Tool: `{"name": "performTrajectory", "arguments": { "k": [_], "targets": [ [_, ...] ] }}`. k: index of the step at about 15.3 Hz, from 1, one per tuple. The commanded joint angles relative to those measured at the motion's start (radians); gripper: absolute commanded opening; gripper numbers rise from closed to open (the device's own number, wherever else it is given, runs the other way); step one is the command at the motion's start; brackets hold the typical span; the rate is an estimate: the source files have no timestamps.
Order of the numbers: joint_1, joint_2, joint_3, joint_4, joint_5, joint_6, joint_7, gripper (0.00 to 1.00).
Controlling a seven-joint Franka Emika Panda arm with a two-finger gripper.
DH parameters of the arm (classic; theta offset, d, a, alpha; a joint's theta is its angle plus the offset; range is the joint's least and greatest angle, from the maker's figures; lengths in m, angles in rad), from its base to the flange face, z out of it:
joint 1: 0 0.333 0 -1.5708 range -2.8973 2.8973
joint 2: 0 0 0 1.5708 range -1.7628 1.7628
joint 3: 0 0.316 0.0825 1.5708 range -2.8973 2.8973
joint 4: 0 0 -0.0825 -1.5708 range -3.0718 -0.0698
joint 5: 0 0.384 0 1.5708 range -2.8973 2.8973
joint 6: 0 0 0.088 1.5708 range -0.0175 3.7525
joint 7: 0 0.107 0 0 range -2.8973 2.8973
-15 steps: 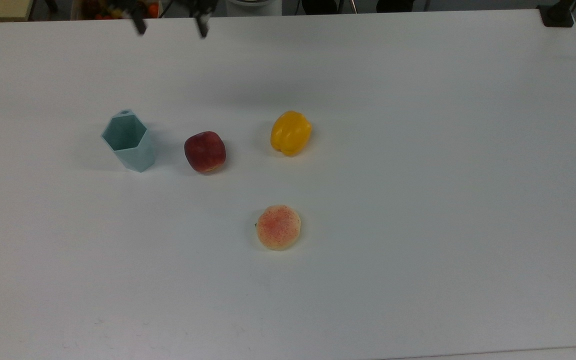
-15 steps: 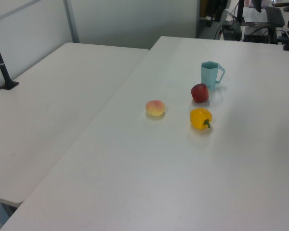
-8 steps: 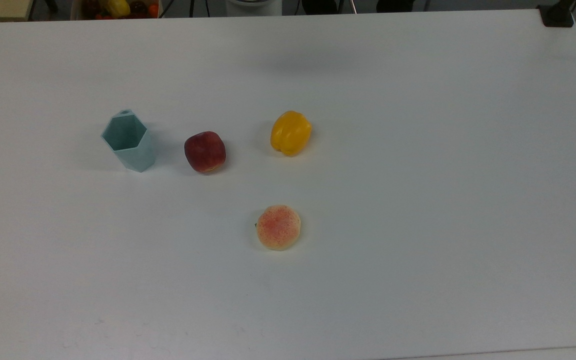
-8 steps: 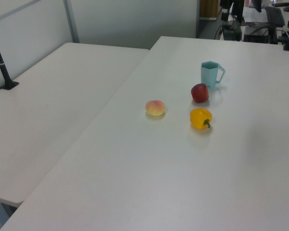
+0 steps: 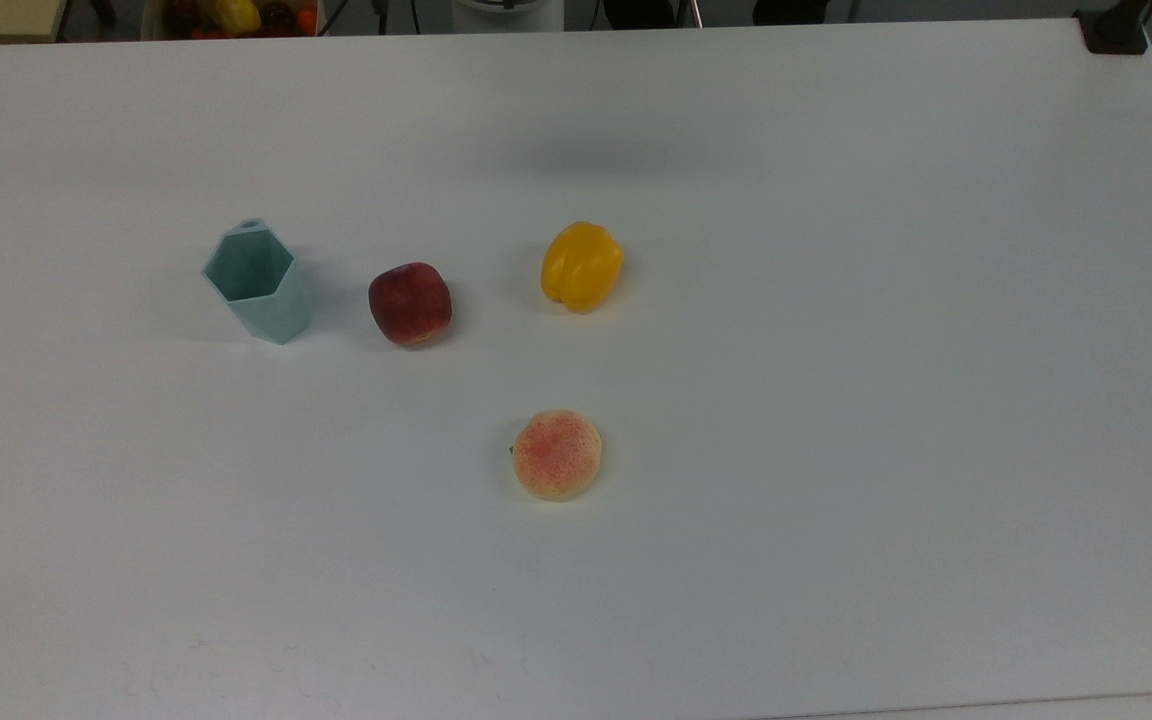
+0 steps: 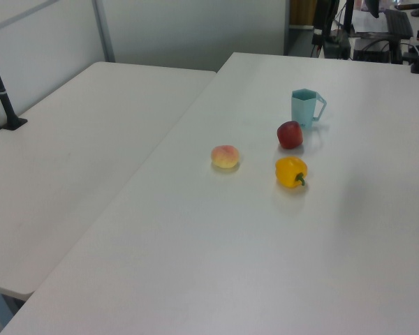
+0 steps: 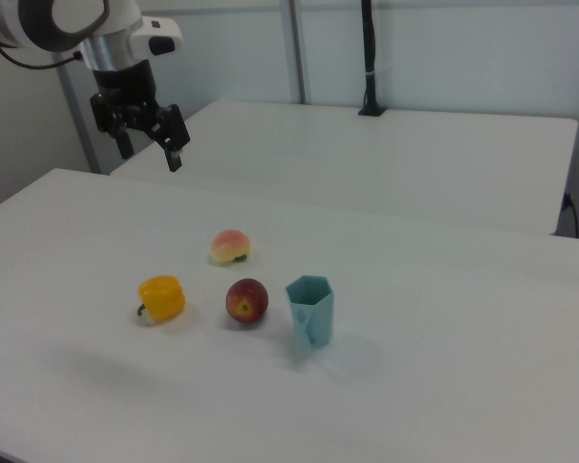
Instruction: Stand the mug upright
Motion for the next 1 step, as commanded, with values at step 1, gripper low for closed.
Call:
{"name": "performTrajectory", "arguments": {
  "k": [1],
  "targets": [
    [0.029, -0.037, -0.026, -0.038, -0.006, 0.022, -0.042, 1.0]
  ]
}}
